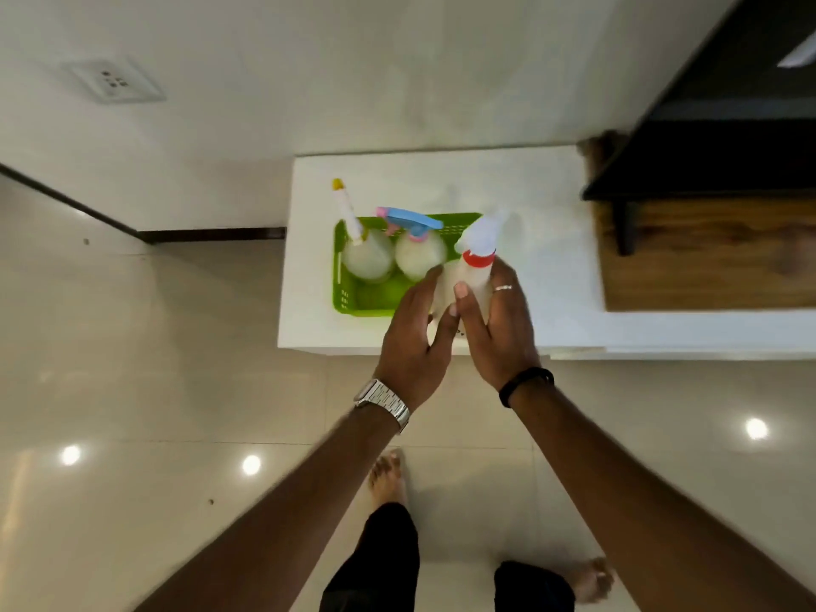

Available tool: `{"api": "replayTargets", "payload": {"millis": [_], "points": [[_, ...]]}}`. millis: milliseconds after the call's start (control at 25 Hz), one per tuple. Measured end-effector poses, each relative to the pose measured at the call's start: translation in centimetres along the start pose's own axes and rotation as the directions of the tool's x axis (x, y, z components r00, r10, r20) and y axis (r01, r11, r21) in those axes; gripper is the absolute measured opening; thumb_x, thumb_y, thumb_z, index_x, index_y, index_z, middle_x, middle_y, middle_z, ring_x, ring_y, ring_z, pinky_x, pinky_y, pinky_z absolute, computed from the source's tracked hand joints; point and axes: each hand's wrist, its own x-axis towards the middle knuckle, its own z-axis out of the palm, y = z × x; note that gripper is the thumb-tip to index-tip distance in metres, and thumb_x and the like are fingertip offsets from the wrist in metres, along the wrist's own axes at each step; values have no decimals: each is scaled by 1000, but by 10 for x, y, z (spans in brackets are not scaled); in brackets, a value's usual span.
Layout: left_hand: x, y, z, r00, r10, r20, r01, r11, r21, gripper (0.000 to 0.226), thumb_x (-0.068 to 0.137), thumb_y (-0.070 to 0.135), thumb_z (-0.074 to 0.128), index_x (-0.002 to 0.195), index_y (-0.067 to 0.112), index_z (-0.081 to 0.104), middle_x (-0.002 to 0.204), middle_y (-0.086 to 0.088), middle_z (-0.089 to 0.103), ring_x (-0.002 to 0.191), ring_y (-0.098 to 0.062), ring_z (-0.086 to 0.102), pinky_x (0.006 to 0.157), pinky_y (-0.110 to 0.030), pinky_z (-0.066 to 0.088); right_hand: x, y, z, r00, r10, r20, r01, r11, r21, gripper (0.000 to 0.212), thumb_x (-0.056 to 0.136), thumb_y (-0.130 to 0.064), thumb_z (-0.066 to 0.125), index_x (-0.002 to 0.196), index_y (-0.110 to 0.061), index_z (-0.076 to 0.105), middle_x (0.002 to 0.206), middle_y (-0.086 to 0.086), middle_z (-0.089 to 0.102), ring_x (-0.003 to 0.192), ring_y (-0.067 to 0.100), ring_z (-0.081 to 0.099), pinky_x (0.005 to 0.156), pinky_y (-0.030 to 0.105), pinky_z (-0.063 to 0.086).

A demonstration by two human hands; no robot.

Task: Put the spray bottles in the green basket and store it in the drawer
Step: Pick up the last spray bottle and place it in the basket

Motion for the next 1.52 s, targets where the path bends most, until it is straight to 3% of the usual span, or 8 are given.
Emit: {"api": "replayTargets", "payload": {"millis": [280,480,680,960,1240,1320,1400,1520], "points": [[70,-35,-13,983,57,175,-79,990,118,50,97,10,52,146,2,44,145,-18,50,137,-31,46,110,-43,41,35,16,47,993,56,-103,-68,991,-116,54,103,-35,49,147,-4,41,147,13,51,137,29,47,110,52,40],[72,-65,-1,972,-29,233,-18,980,198,56,92,9,56,147,6,44,148,-18,42,133,-35,48,108,-44,45,35,42,59,985,169,-32,-172,968,-186,52,100,-32,57,147,-14,42,145,5,55,132,21,52,110,46,44],[66,-86,10,939,-64,337,-52,945,323,67,89,15,55,153,17,34,154,-11,34,136,-33,42,110,-44,41,30,64,70,988,148,-42,-153,920,-361,21,100,-27,58,116,-14,59,138,17,61,124,10,42,124,54,22],[58,-85,9,932,-64,358,-57,946,319,75,86,12,58,155,13,29,159,-13,30,139,-34,40,112,-45,39,23,69,78,987,128,-98,-157,901,-404,28,99,-25,59,116,-2,58,132,17,64,113,15,51,121,59,26],[-10,-101,-17,978,45,201,-98,960,262,58,91,17,54,147,10,41,152,-10,42,142,-25,38,119,-34,32,-19,60,50,967,226,-121,-246,950,-194,69,101,-32,57,160,-26,21,165,-14,22,155,5,13,126,39,19],[-52,-133,-38,973,-61,224,-2,962,274,47,93,19,56,139,11,50,140,-7,53,131,-23,50,111,-38,41,-55,67,48,947,296,-123,-317,925,-212,71,101,-27,58,160,-24,21,168,-8,22,157,10,12,126,42,20],[-81,-173,-64,917,-372,145,328,909,258,42,95,19,59,135,8,54,135,-10,56,126,-27,55,106,-42,45,-87,79,51,906,419,-58,-414,851,-322,73,99,-24,59,161,-18,20,169,1,20,158,16,11,126,47,19],[-75,-216,-104,606,-792,-70,794,608,-10,52,97,28,59,145,10,45,150,-7,47,136,-25,48,112,-41,40,-115,100,59,797,595,106,-464,715,-522,78,99,-31,55,162,-18,11,172,2,6,158,16,0,127,50,9]]}}
